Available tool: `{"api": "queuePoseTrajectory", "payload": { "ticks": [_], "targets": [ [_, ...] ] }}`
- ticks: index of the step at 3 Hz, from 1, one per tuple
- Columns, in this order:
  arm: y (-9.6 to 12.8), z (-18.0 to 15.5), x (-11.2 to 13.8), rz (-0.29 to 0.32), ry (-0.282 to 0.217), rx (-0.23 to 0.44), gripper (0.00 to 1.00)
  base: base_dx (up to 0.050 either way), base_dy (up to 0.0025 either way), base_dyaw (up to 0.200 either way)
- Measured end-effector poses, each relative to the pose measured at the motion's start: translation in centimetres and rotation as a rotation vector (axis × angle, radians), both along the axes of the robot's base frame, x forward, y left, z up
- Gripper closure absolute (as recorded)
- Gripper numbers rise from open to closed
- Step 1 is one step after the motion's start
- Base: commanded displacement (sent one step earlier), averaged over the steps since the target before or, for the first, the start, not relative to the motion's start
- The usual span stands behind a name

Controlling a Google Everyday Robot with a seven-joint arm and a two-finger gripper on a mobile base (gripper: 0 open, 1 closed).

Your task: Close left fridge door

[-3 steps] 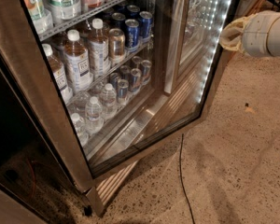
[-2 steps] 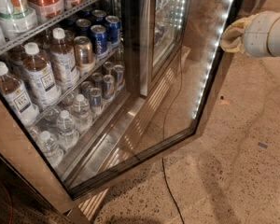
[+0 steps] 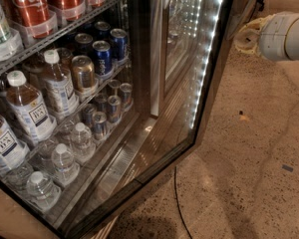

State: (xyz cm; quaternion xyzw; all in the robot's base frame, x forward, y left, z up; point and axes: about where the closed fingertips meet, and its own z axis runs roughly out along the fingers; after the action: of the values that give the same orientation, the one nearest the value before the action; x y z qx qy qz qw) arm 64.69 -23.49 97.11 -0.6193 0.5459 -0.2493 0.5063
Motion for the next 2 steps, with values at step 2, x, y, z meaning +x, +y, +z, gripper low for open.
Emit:
{"api": "queuePoseTrajectory", "payload": {
  "ticks": [2],
  "targets": [
    [0.0,0.0,0.0,0.0,0.0,0.0,1.0,0.043,0.00125,0.07]
  ]
}}
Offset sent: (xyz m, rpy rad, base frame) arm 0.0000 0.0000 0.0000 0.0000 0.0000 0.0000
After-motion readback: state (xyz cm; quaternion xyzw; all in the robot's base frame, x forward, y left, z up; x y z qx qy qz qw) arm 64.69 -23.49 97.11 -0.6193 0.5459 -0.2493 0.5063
